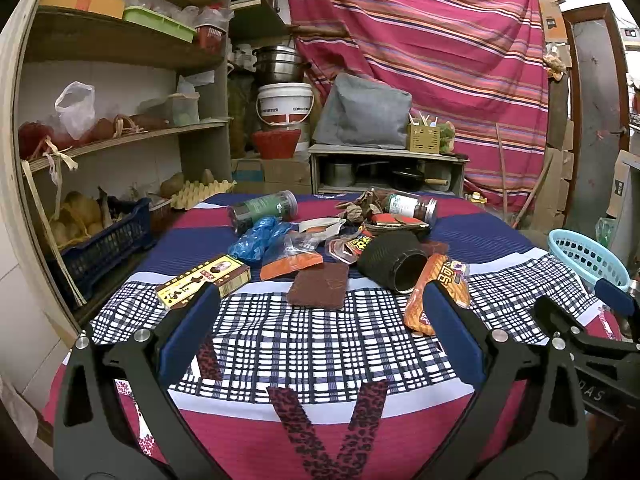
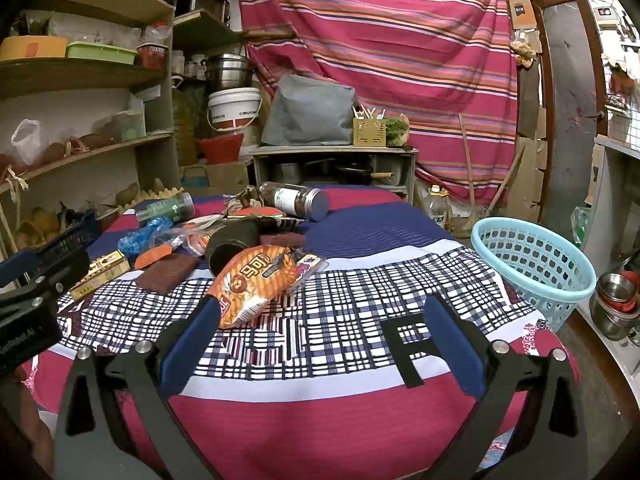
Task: Collect trash
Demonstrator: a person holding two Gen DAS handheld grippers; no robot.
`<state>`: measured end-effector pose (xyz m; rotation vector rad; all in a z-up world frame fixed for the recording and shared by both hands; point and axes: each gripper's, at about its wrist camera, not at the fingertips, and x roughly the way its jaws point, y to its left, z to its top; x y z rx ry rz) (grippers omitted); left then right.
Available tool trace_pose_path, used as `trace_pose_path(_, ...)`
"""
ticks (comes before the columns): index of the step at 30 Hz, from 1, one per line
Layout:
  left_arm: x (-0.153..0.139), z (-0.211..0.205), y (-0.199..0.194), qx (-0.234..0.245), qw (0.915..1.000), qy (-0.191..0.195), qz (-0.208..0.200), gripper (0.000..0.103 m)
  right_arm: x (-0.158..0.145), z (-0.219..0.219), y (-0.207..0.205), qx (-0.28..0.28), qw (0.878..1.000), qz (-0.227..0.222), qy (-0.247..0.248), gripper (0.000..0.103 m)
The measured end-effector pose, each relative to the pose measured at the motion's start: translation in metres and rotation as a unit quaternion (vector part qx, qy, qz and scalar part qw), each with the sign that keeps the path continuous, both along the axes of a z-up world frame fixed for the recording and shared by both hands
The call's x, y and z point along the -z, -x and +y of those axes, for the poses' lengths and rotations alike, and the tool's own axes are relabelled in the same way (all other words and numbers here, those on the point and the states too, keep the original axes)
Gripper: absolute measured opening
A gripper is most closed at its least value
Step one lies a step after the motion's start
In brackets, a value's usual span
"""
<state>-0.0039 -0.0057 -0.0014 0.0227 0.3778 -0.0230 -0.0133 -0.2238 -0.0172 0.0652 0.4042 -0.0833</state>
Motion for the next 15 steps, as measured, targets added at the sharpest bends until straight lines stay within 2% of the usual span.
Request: trace_pose_path(15,-0.0005,0.0004,-0.0004,0.000,1.0000,0.001,0.001,0.098,0.0006,0.0006,0.0007,0.000,1.000,0.001,0.002,0.099)
